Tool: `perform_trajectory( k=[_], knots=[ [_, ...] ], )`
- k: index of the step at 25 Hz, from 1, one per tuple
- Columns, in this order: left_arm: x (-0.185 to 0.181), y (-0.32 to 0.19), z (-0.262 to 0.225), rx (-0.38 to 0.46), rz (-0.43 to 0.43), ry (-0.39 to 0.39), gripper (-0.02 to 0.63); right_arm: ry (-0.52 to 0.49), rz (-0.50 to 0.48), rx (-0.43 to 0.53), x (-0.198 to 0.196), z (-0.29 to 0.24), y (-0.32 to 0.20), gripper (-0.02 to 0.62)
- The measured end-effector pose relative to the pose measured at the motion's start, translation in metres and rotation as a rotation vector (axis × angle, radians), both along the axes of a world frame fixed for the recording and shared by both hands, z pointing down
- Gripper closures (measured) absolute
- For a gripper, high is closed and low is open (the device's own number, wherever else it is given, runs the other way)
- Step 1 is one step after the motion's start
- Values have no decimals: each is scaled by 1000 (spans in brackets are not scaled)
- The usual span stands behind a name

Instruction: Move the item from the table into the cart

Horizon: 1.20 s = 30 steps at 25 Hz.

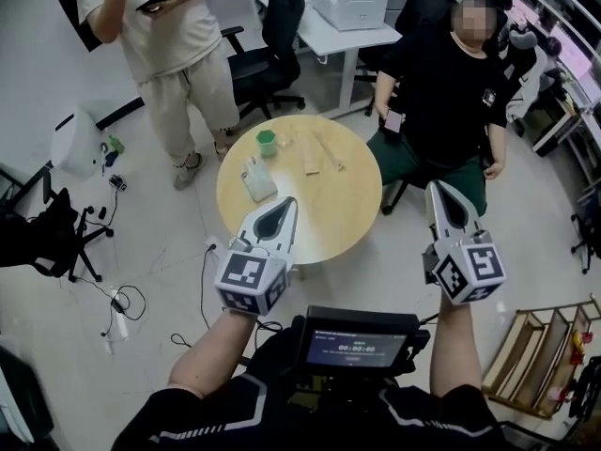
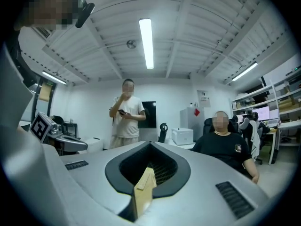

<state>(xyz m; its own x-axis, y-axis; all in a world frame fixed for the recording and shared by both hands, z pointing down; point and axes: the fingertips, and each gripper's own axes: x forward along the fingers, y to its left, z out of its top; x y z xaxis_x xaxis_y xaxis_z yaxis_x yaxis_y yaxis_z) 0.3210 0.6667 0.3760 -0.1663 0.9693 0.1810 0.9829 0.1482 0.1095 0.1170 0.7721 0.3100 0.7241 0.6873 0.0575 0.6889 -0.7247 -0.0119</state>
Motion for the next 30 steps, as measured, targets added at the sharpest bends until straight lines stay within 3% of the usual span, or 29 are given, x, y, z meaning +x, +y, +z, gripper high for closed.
perform_trajectory(
  k=[3,8,10,14,18,22,24,30],
  knots=[
    [15,40,-4,8,-37,2,600,22,-66,-10,30,-8,47,594],
    [24,110,-1,17,-164,10,600,-30,-245,31,69,5,133,594],
    [20,138,1,24,-199,21,600,-49,-308,33,80,9,168,543],
    [22,181,11,44,-264,27,598,-69,-385,63,104,27,225,543],
    [47,208,28,67,-315,35,595,-93,-431,115,141,54,261,543],
    [84,224,46,95,-333,27,594,-165,-449,149,191,84,286,543],
    [98,231,64,135,-317,10,594,-199,-458,194,217,104,295,479],
    [125,265,135,281,-286,-67,593,-338,-489,306,284,184,327,477]
  ],
)
